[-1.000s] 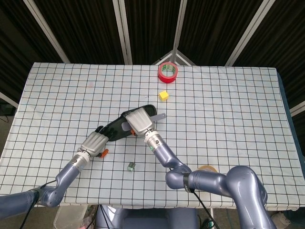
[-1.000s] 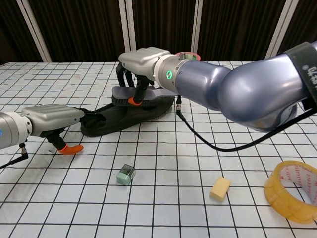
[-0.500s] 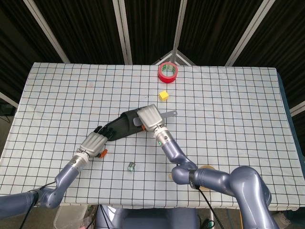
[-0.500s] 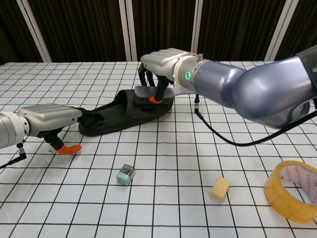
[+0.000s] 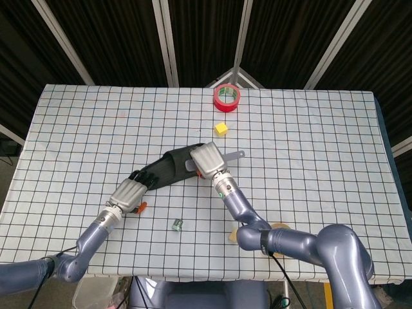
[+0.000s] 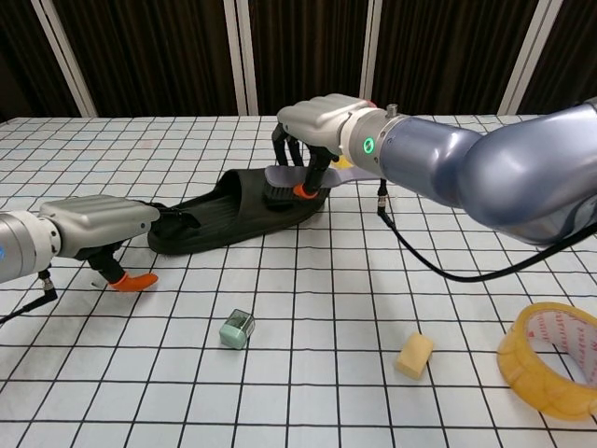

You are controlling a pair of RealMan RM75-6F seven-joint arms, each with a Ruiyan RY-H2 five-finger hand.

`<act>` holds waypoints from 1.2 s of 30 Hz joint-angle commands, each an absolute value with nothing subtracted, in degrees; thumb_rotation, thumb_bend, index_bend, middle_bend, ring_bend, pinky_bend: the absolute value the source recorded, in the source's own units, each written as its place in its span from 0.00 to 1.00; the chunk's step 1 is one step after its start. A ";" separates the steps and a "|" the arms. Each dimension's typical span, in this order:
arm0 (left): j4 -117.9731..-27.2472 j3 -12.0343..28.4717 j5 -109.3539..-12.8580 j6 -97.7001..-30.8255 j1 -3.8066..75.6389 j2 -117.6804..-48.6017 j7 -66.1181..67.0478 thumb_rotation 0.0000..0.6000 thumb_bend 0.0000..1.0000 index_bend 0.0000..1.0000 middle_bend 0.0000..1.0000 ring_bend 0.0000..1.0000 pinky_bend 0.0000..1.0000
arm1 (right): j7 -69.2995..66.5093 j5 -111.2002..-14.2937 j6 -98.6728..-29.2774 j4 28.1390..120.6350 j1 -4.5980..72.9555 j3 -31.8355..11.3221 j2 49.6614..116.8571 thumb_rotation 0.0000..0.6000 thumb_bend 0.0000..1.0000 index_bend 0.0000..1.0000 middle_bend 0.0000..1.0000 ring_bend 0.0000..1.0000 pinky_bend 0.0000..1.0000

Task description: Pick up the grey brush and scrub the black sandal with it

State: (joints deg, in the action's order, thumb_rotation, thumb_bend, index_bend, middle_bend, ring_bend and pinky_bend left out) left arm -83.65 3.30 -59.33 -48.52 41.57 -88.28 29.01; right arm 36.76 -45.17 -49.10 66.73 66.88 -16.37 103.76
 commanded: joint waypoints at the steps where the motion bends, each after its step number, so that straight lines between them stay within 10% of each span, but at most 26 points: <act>1: -83.50 3.16 -58.92 -48.59 41.73 -88.55 29.27 0.92 0.59 0.01 0.05 0.02 0.06 | 37.35 -45.85 -50.29 69.79 66.95 -16.53 103.49 1.00 0.55 0.70 0.60 0.53 0.55; 36: -83.43 2.24 -57.99 -49.10 42.59 -88.64 29.10 0.91 0.59 0.01 0.05 0.02 0.06 | 37.94 -40.76 -48.23 59.88 67.14 -17.32 106.49 1.00 0.55 0.70 0.60 0.53 0.55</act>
State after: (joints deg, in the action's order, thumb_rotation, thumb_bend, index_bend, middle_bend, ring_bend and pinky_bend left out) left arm -83.43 2.24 -57.99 -49.10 42.59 -88.64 29.11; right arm 37.82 -41.02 -48.41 60.21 67.27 -17.36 106.52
